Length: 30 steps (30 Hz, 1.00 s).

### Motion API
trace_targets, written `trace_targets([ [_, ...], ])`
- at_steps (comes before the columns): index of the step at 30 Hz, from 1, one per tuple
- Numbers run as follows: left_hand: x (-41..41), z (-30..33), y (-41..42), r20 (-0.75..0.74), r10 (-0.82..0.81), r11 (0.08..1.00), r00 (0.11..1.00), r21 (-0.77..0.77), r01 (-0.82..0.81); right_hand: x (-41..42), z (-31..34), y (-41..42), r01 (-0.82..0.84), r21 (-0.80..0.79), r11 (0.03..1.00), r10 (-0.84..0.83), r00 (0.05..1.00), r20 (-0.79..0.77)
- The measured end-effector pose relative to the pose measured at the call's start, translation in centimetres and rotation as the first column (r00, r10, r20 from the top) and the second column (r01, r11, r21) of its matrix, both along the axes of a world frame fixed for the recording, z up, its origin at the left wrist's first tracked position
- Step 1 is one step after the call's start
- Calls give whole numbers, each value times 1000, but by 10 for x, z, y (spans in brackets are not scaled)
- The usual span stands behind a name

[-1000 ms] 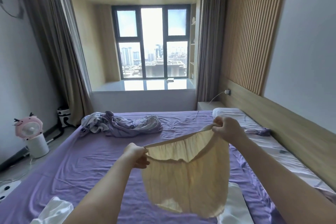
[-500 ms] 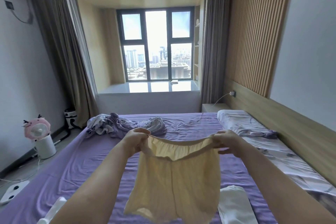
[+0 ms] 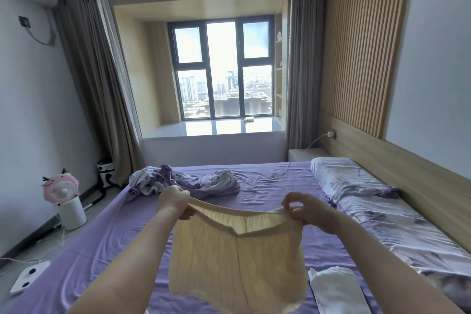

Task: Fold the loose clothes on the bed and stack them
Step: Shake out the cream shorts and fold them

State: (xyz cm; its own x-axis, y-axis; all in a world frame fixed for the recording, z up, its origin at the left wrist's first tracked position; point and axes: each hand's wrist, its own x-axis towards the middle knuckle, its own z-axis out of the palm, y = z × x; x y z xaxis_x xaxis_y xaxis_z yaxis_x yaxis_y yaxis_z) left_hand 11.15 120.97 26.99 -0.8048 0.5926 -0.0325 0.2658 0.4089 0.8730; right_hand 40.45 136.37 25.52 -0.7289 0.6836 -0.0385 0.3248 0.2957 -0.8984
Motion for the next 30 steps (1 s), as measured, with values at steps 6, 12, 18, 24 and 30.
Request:
trace_targets([
  [6,-13,-1,-2,-57,29,999,998,20,-28,-15,2,-10,-175,243,954,89,941,327],
  [12,-19,-5,-9,-95,39,999,995,24,-37,-2,-3,-9,-265,89,960,233,935,266],
  [18,-7,-5,-28,57,-258,965,965,-35,260,2,-15,-2,-41,8,999,42,966,-254],
  [24,-9,-20,-37,-181,-389,905,903,-258,338,4,-20,5,-63,333,941,30,994,102],
  [30,-2,-48,-38,-325,-478,854,816,-391,344,1,-51,-8,-252,309,917,138,928,345],
])
